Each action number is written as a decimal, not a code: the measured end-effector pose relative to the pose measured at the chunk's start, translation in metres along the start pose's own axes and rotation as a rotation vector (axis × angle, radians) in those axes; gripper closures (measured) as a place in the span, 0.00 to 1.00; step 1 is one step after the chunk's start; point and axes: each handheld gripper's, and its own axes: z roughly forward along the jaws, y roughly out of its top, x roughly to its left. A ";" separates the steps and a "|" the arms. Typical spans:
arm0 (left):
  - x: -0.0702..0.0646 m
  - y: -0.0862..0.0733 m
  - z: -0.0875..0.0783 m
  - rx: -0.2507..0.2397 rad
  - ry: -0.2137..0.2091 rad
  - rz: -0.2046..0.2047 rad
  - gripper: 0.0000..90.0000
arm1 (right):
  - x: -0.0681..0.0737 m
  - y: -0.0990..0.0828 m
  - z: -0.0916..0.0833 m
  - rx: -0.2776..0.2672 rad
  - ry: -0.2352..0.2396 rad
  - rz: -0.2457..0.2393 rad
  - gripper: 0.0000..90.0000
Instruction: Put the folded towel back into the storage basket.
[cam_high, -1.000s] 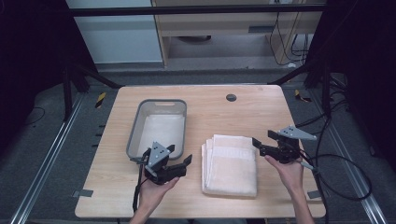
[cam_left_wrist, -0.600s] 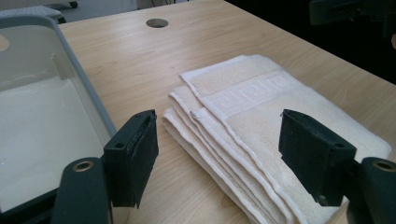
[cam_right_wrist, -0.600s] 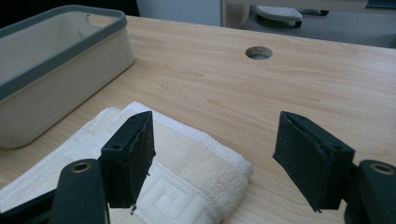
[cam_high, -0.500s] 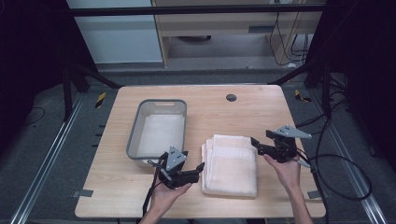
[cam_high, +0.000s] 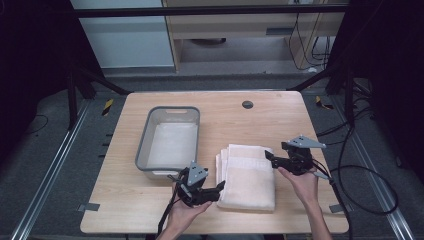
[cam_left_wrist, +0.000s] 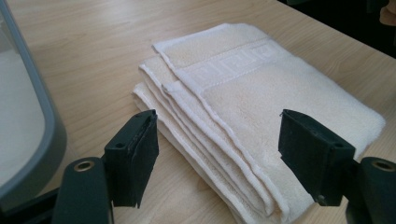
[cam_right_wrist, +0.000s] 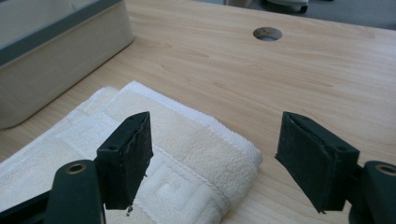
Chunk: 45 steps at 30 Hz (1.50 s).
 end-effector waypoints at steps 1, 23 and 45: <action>0.000 -0.002 0.003 0.013 0.001 -0.003 0.31 | 0.001 -0.001 0.002 0.012 -0.001 -0.011 0.30; -0.008 -0.020 0.035 0.114 0.005 -0.008 0.24 | -0.007 -0.022 0.022 0.074 0.004 0.026 0.33; -0.012 -0.030 0.048 0.160 -0.020 -0.008 0.31 | -0.004 -0.035 0.046 0.182 0.006 0.050 0.37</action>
